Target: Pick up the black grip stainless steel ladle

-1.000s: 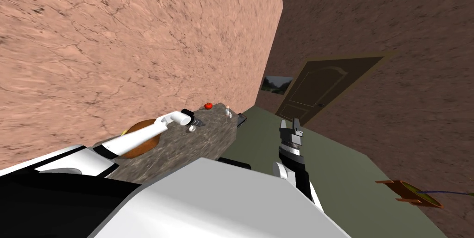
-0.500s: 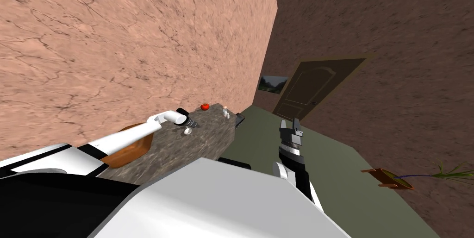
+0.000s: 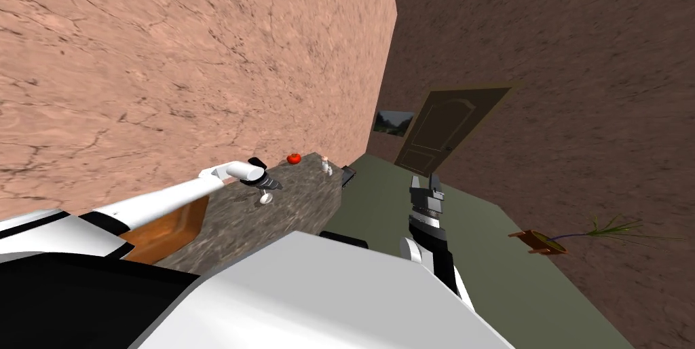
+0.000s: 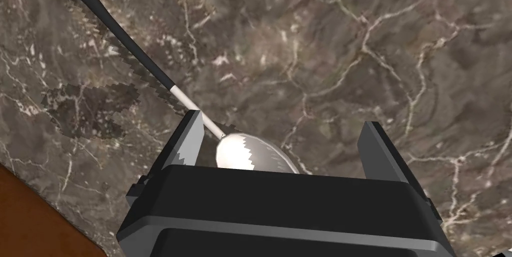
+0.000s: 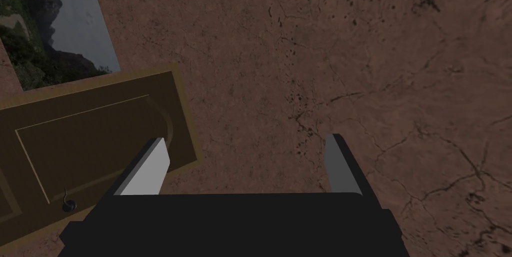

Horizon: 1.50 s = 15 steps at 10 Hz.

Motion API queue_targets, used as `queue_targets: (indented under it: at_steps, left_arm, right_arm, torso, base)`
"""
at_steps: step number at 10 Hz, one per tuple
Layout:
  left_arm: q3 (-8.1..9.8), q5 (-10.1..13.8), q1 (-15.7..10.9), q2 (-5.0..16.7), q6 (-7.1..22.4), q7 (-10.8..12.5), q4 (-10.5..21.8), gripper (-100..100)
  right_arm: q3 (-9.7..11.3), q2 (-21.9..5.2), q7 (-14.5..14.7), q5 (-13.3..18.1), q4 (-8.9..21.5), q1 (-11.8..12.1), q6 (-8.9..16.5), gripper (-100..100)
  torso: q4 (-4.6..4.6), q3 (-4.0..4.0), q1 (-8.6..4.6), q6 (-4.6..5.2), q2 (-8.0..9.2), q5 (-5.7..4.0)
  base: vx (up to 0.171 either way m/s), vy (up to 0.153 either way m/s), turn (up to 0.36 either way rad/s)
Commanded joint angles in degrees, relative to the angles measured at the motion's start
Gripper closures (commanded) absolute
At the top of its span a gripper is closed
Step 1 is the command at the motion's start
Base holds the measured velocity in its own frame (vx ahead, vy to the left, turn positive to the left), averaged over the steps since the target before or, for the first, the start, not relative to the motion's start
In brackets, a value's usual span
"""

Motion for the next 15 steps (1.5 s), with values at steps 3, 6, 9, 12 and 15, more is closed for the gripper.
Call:
queue_targets:
  at_steps: [3,6,9,12,15]
  left_arm:
    - [0.74,3.3,1.9,2.3,2.7,5.8,4.4,-100]
    - [1.90,7.4,5.0,4.9,5.5,10.5,9.4,-100]
    - [2.45,9.2,6.7,5.9,6.6,14.1,11.7,-100]
    - [3.32,12.5,10.0,7.3,8.5,18.6,15.9,-100]
    - [3.86,15.3,13.1,8.0,9.6,22.2,19.2,-100]
  right_arm:
    - [0.0,0.0,0.0,0.0,0.0,0.0,0.0,0]
    - [0.0,0.0,0.0,0.0,0.0,0.0,0.0,0]
    - [0.0,0.0,0.0,0.0,0.0,0.0,0.0,0]
    - [0.0,0.0,0.0,0.0,0.0,0.0,0.0,0]
    - [0.0,0.0,0.0,0.0,0.0,0.0,0.0,0]
  torso:
    - [-0.01,-0.02,-0.01,0.01,-0.03,0.00]
    - [-0.01,-0.02,0.01,-0.04,-0.02,0.01]
    - [-0.01,-0.03,0.02,-0.02,-0.05,0.01]
    - [-0.03,-0.07,0.02,-0.01,-0.11,0.01]
    - [0.00,-0.01,-0.02,-0.04,0.00,0.00]
  base:
    - [0.041,0.001,-0.114]
    - [0.050,0.003,-0.113]
    - [0.050,0.005,-0.087]
    - [0.064,0.006,-0.107]
    - [0.044,0.003,-0.059]
